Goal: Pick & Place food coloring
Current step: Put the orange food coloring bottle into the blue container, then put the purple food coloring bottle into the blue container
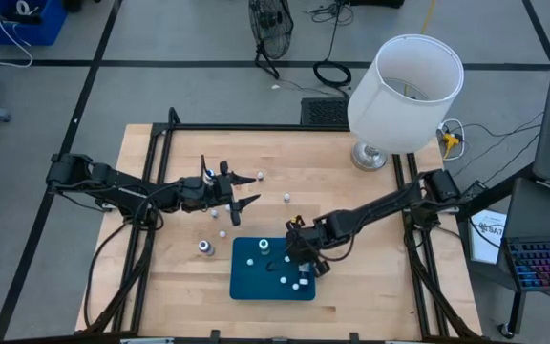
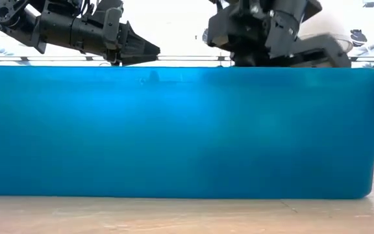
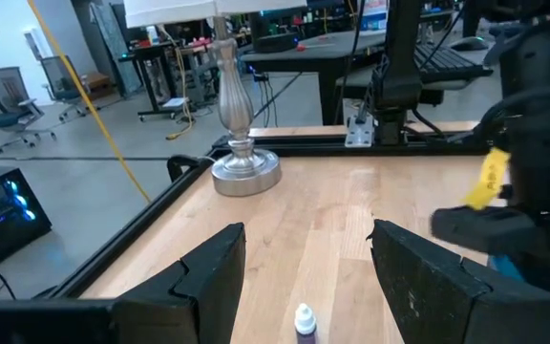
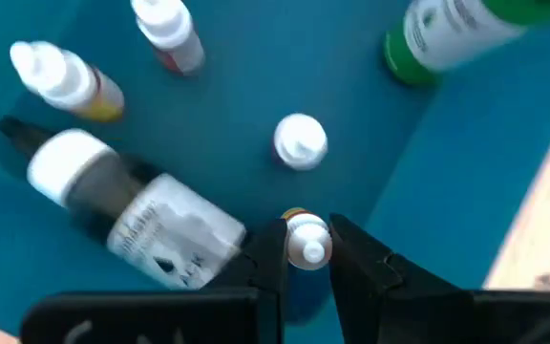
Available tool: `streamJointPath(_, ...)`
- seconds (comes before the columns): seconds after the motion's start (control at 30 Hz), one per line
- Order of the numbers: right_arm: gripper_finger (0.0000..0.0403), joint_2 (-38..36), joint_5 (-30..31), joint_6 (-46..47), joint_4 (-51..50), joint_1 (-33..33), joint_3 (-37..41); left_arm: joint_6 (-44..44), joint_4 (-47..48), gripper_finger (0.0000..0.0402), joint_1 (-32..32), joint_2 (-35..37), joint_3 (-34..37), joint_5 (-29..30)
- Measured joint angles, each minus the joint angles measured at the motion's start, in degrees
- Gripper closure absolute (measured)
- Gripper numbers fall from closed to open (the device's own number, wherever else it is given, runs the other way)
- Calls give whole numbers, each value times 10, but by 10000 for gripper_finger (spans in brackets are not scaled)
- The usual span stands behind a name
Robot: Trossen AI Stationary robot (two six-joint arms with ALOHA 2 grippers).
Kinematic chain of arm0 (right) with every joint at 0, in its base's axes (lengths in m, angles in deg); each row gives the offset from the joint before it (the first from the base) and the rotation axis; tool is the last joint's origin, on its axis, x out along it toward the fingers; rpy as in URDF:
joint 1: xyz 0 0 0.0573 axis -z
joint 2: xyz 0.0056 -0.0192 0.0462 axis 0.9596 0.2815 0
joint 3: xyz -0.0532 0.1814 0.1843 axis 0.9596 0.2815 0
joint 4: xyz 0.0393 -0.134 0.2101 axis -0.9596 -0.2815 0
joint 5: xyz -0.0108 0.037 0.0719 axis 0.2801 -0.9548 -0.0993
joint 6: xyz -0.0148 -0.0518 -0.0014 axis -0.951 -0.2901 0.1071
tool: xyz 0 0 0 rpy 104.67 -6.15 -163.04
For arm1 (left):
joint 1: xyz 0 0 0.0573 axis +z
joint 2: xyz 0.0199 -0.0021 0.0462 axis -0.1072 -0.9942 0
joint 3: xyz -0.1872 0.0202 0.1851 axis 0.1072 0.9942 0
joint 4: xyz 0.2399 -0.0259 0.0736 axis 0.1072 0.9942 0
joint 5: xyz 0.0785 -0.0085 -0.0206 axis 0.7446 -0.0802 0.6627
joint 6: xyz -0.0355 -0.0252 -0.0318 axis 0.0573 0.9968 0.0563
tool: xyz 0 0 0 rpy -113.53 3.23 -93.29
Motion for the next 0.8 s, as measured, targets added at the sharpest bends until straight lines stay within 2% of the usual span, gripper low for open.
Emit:
streamJointPath(0.17,357,6,1,9,-6,5,0,0,0,172,0,0,0,0)
streamJointPath(0.37,275,1,2,33,2,4,0,0,2,172,0,0,0,0)
streamJointPath(0.5,243,-10,2,50,3,4,-1,-1,2,172,0,0,0,0)
streamJointPath(0.63,234,-40,2,56,-5,3,0,6,6,172,0,0,0,0)
streamJointPath(0.8,239,-120,3,103,-42,3,-1,44,12,172,0,0,0,-1)
